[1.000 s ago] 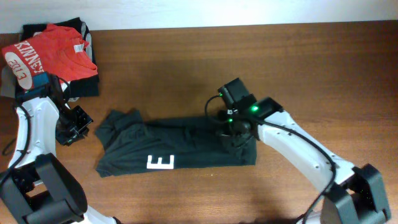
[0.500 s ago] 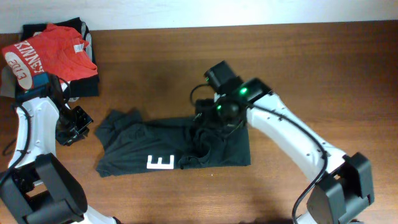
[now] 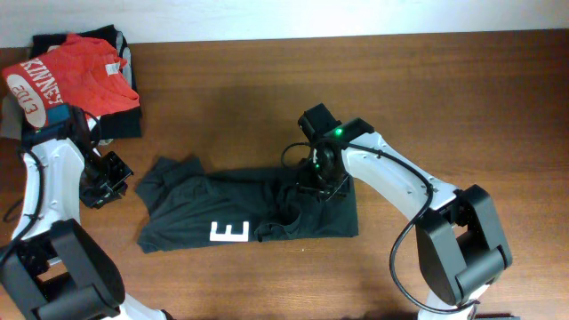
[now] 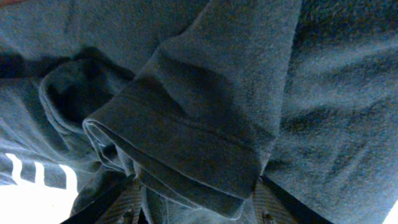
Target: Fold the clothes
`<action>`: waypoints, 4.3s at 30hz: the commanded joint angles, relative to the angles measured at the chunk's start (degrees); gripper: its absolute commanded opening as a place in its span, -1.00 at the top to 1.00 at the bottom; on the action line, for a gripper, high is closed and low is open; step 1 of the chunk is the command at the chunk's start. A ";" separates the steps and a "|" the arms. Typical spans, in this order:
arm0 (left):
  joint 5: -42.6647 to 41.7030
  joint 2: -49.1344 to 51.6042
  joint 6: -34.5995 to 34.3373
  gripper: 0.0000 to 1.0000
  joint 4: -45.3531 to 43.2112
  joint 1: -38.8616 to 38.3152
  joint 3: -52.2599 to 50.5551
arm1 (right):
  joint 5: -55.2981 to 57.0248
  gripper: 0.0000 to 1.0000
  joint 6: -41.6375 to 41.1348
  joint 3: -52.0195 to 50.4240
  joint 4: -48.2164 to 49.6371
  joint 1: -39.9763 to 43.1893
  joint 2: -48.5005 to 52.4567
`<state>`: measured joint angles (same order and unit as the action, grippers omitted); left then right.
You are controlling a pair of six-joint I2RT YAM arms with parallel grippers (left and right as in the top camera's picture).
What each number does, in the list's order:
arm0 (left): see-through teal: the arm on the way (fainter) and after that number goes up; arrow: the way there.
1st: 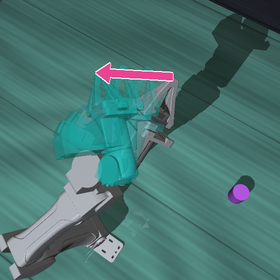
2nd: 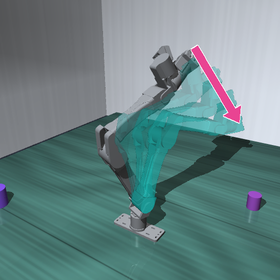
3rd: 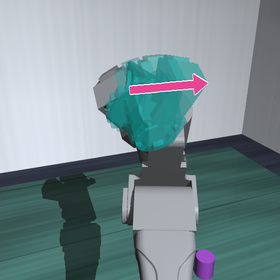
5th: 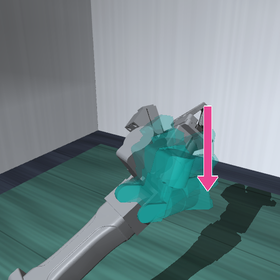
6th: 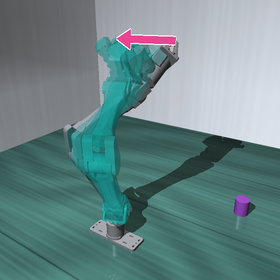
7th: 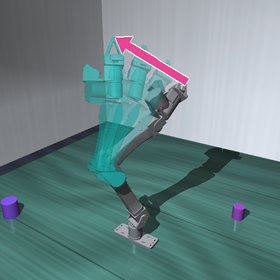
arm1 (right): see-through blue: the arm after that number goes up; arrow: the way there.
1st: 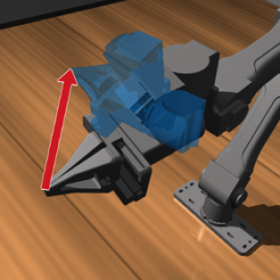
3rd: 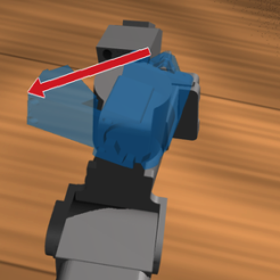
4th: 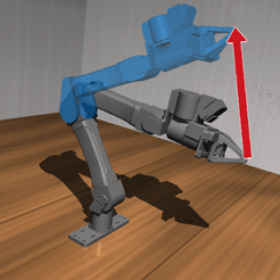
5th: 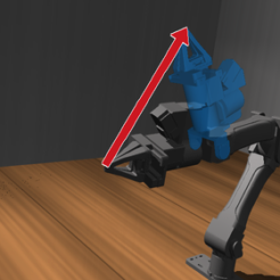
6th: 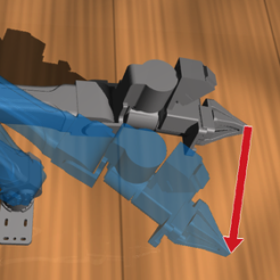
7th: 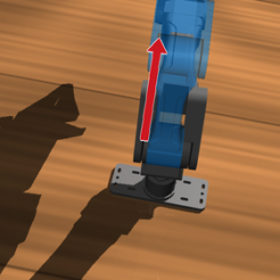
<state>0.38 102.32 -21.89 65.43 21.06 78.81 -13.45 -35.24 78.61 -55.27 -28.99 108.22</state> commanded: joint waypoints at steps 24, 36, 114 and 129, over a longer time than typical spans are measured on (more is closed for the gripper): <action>-0.20 -0.13 1.18 0.86 0.04 -0.09 -0.13 | -6.45 -0.95 -4.96 -0.20 27.54 -5.05 1.11; -0.24 -0.13 1.16 0.86 0.17 -0.09 -0.13 | -9.09 0.92 6.29 -0.26 6.86 -4.00 0.79; -35.47 11.26 20.20 -0.83 -21.09 -21.42 -21.24 | -0.94 -0.93 20.48 2.01 -20.13 34.95 -16.35; 2.86 11.23 2.91 0.99 0.59 -21.07 -0.11 | -0.96 -0.91 20.09 -5.60 -11.91 27.56 -15.98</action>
<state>-9.89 112.33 -15.00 61.76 -2.52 70.72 -14.00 -14.98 76.97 -70.37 2.72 92.09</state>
